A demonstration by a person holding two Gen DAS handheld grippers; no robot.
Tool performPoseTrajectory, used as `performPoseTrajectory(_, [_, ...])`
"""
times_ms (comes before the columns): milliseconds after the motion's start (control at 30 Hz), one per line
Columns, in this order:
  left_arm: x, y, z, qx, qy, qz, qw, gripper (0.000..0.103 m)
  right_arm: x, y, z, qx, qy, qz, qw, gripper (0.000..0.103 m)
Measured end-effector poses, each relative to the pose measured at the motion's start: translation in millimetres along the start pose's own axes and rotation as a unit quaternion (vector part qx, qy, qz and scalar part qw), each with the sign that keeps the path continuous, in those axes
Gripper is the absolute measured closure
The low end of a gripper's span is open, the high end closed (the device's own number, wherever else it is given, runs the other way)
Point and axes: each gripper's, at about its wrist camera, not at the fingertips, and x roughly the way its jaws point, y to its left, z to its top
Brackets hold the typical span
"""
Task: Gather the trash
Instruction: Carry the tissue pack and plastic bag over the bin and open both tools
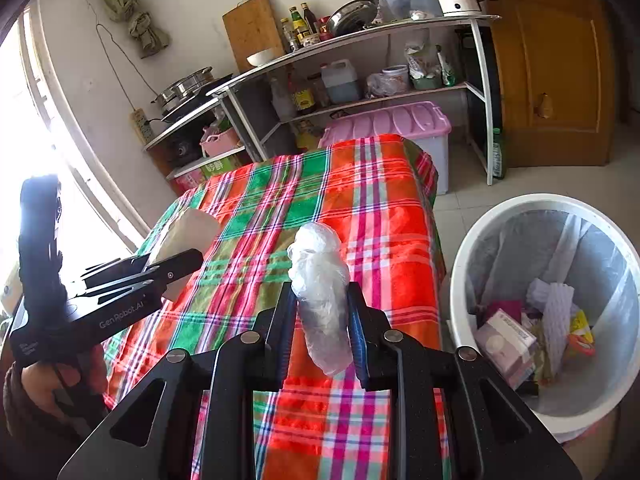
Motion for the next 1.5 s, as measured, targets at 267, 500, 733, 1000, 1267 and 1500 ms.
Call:
performPoseTrajectory(267, [-10, -68, 11, 0.039, -0.019, -0.043, 0.9981, 0.07, -40, -41, 0, 0.021, -0.026, -0.033, 0.999, 0.077])
performPoseTrajectory(500, [-2, -127, 14, 0.063, -0.016, -0.083, 0.9944, 0.07, -71, -82, -3, 0.043, -0.04, -0.071, 0.996, 0.077])
performPoseTrajectory(733, [13, -177, 17, 0.082, -0.002, -0.115, 0.99, 0.069, -94, -124, -7, 0.062, -0.042, -0.107, 0.991, 0.077])
performPoseTrajectory(1000, [37, -224, 12, 0.098, 0.022, -0.136, 0.9856, 0.069, -100, -165, -11, 0.078, -0.026, -0.133, 0.988, 0.077])
performPoseTrajectory(1267, [55, -236, 7, 0.097, 0.039, -0.137, 0.9851, 0.066, -80, -185, -16, 0.079, 0.007, -0.145, 0.986, 0.077])
performPoseTrajectory(1500, [67, -236, 7, 0.094, 0.048, -0.13, 0.9858, 0.066, -61, -193, -16, 0.077, 0.025, -0.152, 0.985, 0.077])
